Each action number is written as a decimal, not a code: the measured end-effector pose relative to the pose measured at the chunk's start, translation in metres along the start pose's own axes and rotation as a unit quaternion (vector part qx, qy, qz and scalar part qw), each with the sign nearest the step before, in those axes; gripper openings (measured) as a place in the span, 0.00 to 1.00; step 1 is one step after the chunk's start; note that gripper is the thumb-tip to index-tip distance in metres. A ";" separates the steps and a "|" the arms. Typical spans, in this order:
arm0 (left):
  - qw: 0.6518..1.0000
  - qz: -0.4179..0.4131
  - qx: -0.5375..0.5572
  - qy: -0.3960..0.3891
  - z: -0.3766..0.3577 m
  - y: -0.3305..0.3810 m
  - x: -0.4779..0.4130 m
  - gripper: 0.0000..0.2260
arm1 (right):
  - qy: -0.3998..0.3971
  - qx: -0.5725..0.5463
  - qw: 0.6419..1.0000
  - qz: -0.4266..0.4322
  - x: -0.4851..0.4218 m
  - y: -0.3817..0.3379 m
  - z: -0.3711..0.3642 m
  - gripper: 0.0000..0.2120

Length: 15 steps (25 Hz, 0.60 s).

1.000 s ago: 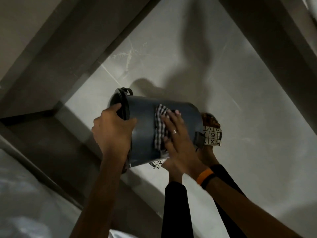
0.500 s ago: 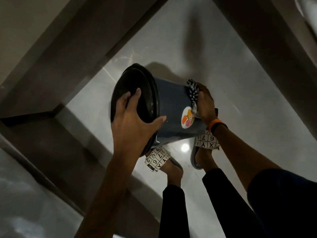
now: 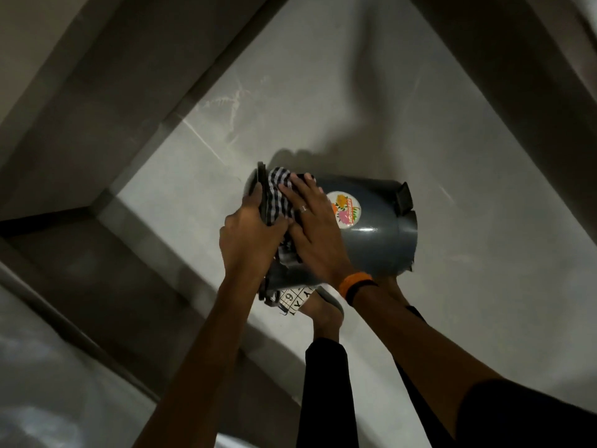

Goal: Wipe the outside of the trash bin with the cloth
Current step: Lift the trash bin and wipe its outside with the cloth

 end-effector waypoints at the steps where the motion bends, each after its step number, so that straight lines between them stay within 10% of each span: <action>1: 1.000 0.005 0.008 0.006 -0.002 -0.002 -0.003 0.24 | -0.003 -0.002 1.000 -0.008 -0.006 0.001 -0.001 0.27; 7: 0.987 -0.004 0.161 -0.014 0.001 -0.026 -0.002 0.26 | 0.021 0.038 0.999 0.002 -0.014 0.037 0.022 0.30; 11: 0.997 -0.040 0.055 -0.026 -0.013 -0.034 0.019 0.32 | 0.041 0.028 0.991 -0.125 0.001 0.075 0.030 0.32; 15: 0.995 -0.074 -0.062 -0.021 -0.015 -0.021 0.026 0.32 | 0.017 0.121 0.991 0.060 0.050 0.015 -0.011 0.28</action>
Point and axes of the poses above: each hand's wrist, its own x-axis away from the middle knuckle, its own z-axis out of the back of the hand, y = z × x, the point moved 6 cm from there along -x, towards the middle knuckle, and after that the axes turned 14 degrees about x, right-handed, at the moved point
